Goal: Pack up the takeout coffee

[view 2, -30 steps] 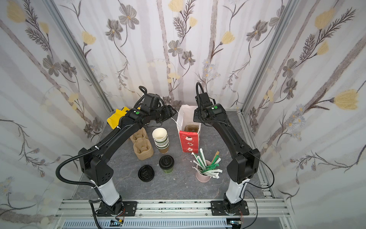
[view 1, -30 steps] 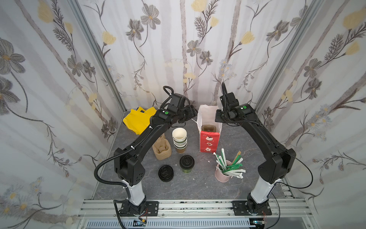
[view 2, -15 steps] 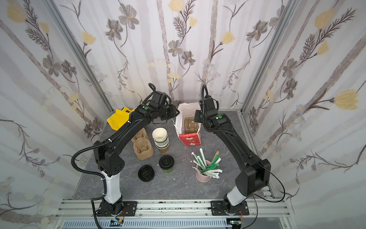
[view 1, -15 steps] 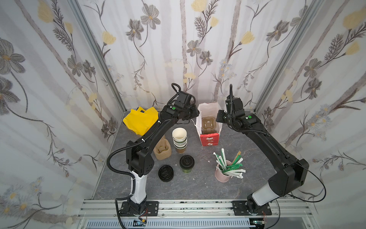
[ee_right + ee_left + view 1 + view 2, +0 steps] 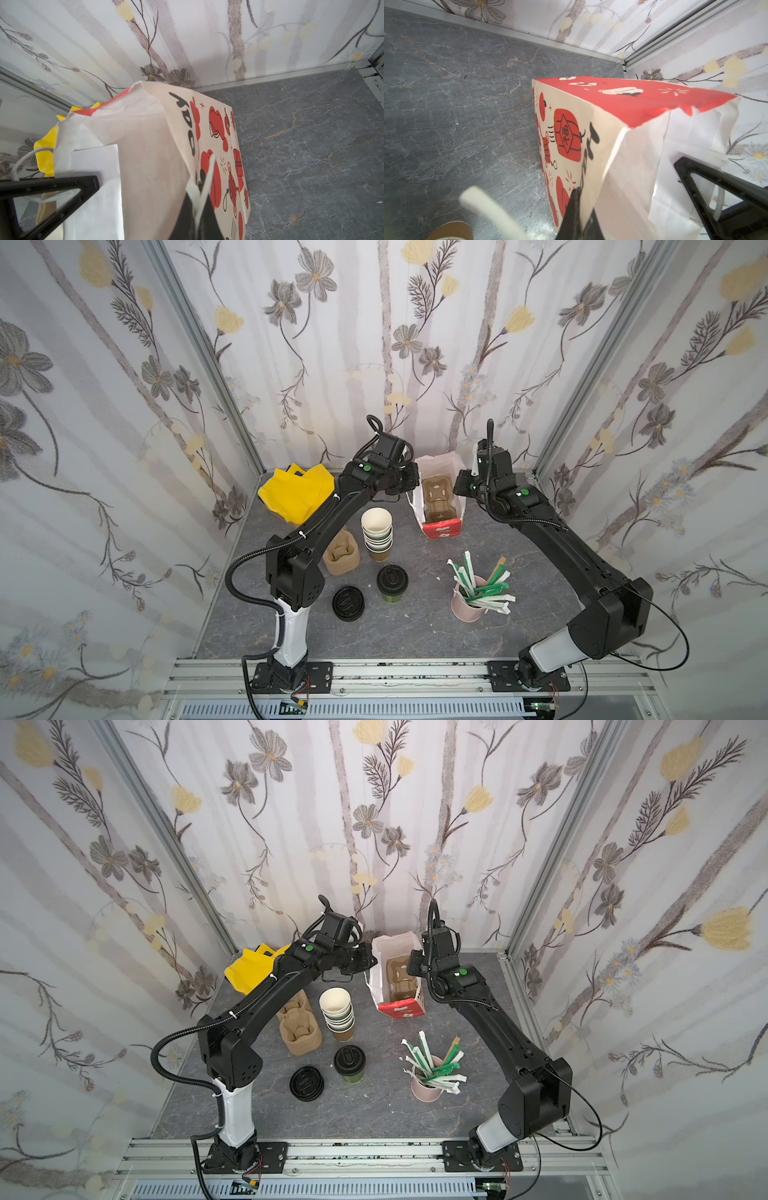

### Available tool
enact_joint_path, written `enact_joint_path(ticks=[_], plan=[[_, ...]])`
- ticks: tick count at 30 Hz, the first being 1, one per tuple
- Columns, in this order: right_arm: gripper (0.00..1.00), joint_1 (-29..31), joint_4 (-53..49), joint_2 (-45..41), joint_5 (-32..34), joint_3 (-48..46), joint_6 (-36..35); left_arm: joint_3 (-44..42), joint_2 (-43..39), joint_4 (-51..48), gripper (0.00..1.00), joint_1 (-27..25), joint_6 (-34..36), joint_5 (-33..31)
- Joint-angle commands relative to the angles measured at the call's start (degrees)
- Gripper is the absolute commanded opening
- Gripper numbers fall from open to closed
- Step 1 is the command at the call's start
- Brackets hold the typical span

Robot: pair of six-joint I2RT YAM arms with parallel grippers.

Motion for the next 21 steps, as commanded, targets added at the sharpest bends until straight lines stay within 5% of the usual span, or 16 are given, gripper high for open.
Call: enact_joint_path(ticks=[1,14,21], plan=[[0.00,-0.25,1.94,-0.10,-1.21,0.19,1.32,1.25,-0.17,-0.10,0.00,0.05,-0.48,0.32],[0.00,-1.28,-17.50,6.89,-9.57,12.40,5.17,3.66,0.77,-0.02,0.00,0.86,-9.81,3.52],[0.00,-1.29,-23.38,9.21,-11.80,14.79,5.95,2.38,0.73,-0.16,0.30,1.31,-10.23,3.97]])
